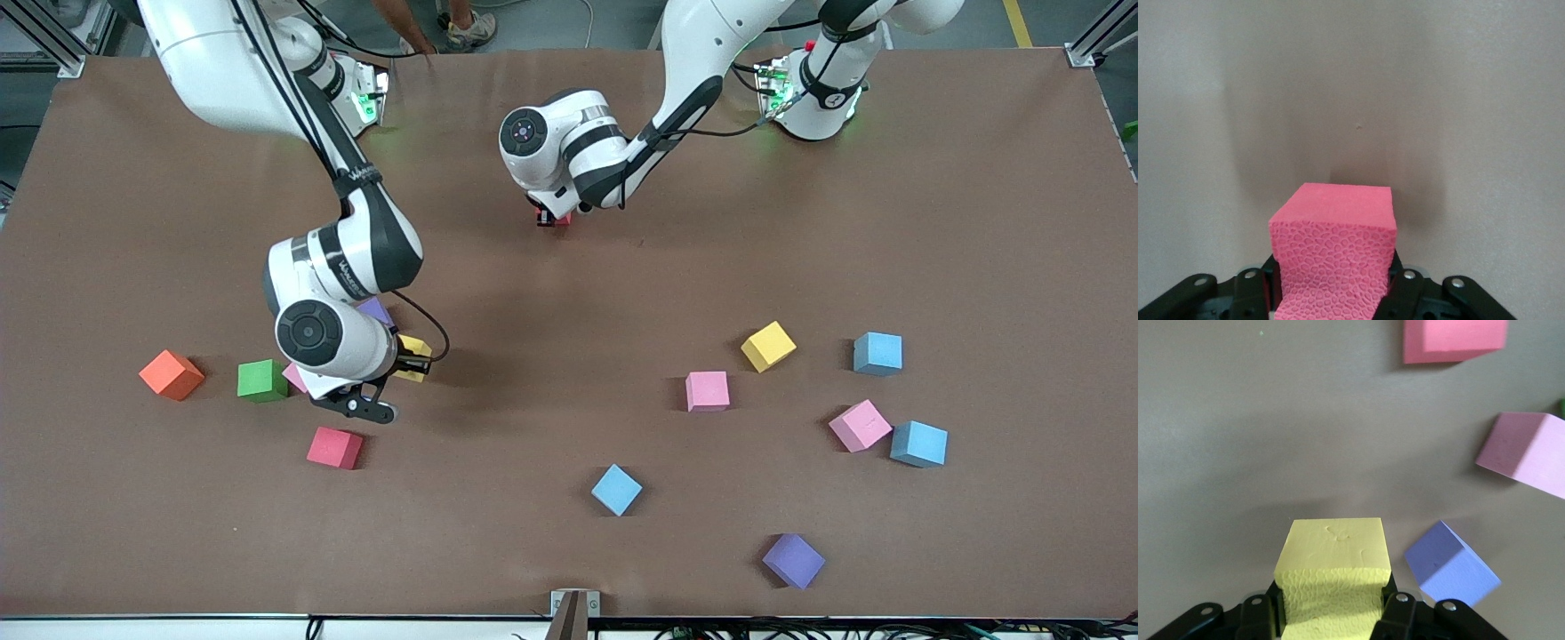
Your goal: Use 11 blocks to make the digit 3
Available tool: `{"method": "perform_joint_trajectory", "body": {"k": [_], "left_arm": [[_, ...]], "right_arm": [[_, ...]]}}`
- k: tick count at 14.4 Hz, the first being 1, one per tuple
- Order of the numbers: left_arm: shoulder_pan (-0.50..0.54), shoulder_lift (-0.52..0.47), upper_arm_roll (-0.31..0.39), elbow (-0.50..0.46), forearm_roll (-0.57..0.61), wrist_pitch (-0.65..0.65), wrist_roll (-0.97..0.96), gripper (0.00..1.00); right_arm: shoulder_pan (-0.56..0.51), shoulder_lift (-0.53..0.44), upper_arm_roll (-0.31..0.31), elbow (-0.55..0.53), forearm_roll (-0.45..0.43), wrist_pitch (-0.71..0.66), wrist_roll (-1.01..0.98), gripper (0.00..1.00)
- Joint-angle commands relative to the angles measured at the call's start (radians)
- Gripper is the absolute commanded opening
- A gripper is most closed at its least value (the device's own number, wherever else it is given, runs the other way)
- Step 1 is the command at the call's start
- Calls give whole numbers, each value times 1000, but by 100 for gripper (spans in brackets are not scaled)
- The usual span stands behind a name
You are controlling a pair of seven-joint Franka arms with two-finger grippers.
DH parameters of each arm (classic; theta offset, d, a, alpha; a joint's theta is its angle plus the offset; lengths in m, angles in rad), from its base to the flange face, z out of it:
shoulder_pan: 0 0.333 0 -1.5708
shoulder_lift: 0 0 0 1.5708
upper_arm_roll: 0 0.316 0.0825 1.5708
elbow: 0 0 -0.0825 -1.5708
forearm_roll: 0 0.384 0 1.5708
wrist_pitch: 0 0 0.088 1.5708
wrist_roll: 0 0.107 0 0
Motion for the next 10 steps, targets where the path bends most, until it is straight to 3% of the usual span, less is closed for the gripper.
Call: {"method": "perform_joint_trajectory", "body": {"k": [1, 3, 4, 10], "left_arm": [[-9, -23, 2, -47, -10, 9, -21, 28], [-8, -26, 2, -45, -10, 1, -18, 62], [-9, -29, 2, -44, -10, -8, -21, 99], [-6, -92, -5, -42, -10, -93, -14, 100]], "right_arm": [[-68, -39, 7, -8, 25, -57, 2, 16], [-59, -60, 7, -16, 24, -69, 10, 2], [-62, -60, 7, -14, 24, -68, 10, 0], [-83, -95, 0, -14, 56, -76, 98, 0]]}}
